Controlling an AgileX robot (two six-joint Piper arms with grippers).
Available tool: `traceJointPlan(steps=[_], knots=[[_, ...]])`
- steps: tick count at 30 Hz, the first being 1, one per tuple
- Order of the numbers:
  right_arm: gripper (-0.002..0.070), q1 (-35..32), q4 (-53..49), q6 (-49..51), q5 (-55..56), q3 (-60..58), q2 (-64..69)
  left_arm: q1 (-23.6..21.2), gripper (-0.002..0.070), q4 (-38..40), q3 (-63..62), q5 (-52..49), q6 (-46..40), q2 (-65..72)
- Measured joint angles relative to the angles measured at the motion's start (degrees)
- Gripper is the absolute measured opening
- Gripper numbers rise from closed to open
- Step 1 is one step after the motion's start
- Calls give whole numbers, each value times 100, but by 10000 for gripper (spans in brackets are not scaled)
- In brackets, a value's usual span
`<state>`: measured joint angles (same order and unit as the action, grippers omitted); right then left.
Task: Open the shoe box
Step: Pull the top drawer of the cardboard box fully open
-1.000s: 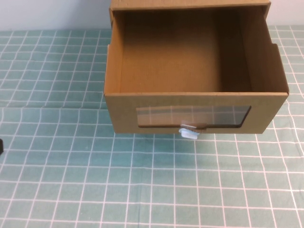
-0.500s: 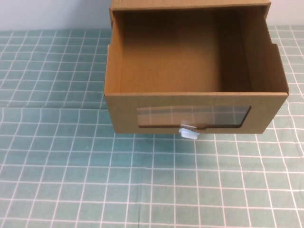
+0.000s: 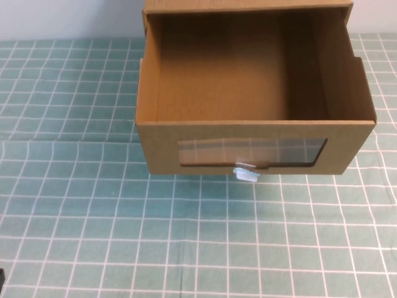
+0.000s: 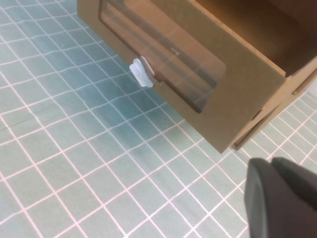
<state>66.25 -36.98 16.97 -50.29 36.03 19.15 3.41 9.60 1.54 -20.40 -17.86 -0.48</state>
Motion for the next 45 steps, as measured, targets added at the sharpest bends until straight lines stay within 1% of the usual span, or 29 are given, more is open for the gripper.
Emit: traceJointPlan(steps=[24,26,28,31,34,36,41,43,45], knots=[[-13,0,0,0,0,0,0,0,-5,0,0,-32,33,-5],[-13,-99,59,0,0,0,-42,0,-5,0,0,-32,33,-5],[-13,-409,170,0,11,0,-113,0,-5,0,0,-32,33,-5],[-14,-1060,254,0,11,0,-205,0,-5,0,0,-32,33,-14],[-14,-1945,577,0,153,0,-323,0,-5,0,0,-32,33,-14],[-14,-2583,1175,39,344,0,-471,0,-5,0,0,-32,33,-14],[-14,-4286,3155,-8,942,-339,-1004,0,-5,0,0,-32,33,-14],[-14,-4780,3698,-238,1063,-612,-1167,0,-5,0,0,-32,33,-14],[-14,-5155,4003,-598,1154,-905,-1228,0,-5,0,0,-32,33,-14]])
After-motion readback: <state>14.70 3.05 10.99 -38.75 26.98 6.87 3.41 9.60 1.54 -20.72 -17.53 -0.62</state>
